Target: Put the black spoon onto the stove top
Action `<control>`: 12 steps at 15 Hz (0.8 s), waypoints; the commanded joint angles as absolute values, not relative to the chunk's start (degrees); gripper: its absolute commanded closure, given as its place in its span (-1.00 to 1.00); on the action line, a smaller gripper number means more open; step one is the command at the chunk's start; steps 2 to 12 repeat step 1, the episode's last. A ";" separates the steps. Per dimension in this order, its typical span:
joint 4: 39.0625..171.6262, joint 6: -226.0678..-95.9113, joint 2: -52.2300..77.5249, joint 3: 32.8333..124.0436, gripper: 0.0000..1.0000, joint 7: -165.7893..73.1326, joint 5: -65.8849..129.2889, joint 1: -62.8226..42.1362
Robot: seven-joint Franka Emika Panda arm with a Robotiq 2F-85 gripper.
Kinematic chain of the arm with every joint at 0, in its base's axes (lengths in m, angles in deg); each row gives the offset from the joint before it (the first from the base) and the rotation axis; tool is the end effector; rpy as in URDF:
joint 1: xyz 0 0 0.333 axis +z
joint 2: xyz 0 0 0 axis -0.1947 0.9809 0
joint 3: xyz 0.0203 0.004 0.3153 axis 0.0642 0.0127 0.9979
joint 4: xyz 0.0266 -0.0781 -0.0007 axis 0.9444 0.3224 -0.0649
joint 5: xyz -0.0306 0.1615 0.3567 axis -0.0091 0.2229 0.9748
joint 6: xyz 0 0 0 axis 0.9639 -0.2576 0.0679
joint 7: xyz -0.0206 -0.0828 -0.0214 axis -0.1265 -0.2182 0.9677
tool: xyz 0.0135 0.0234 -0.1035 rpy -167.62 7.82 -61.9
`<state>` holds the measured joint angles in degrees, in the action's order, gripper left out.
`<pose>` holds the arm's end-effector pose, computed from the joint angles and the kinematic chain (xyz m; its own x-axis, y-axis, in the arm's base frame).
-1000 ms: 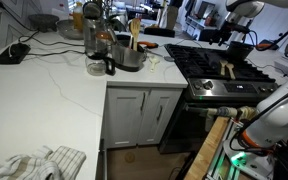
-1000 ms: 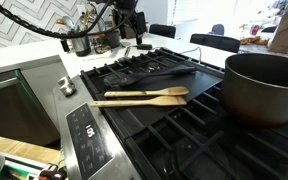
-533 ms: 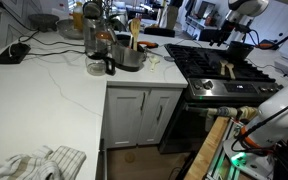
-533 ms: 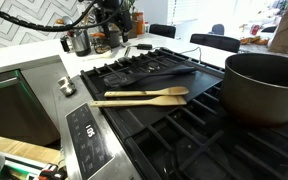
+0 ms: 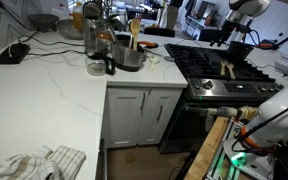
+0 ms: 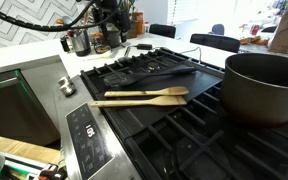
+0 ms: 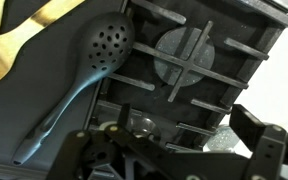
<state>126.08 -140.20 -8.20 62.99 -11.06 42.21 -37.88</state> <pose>0.3818 -0.3901 0.5083 0.9382 -0.3147 0.1442 -0.3044 -0.9484 -0.0891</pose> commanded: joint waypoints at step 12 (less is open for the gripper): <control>125.71 -139.94 -8.07 61.10 -1.00 -11.15 42.08 -35.95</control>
